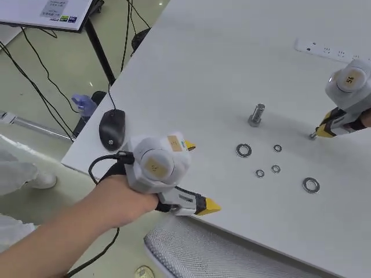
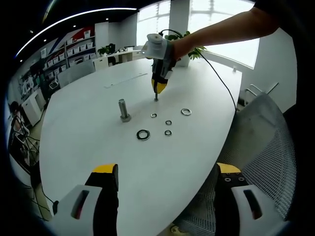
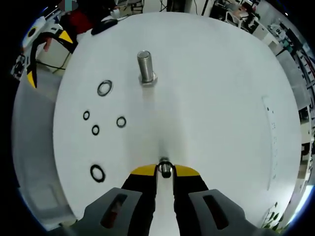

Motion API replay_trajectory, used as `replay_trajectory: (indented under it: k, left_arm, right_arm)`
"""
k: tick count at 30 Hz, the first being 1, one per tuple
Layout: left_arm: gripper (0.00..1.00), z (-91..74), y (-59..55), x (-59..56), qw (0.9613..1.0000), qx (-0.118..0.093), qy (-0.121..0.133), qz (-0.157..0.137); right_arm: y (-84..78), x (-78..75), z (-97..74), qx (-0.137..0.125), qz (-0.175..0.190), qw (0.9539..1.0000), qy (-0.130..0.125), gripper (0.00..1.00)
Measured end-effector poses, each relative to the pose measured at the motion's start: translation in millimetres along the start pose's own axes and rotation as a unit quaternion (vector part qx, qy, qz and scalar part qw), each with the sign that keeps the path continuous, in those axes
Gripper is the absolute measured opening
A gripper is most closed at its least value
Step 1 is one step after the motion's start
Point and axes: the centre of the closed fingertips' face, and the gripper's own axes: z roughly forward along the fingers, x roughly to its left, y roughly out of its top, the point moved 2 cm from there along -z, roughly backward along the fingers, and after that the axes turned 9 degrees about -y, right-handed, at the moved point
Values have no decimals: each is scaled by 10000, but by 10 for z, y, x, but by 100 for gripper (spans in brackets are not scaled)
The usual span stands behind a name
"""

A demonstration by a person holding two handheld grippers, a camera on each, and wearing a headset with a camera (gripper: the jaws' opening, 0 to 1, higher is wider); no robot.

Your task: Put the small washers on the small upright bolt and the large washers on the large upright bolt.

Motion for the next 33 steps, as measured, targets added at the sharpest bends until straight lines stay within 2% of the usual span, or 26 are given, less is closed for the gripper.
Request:
replay_trajectory:
  k: [10,23,33]
  left_arm:
    - [80,-11,3,23,10000,35,11,22]
    - [78,-33,-55,38,9999,128,-6,16]
    - [75,-20,-46,33,9999,148,-36,5]
  right_arm:
    - [-38,19,193,106,-85,9999,27,13]
    - [-26,23,249,122,-133,9998,53,13]
    - [-28,32,235,110,-43,9999,66,13]
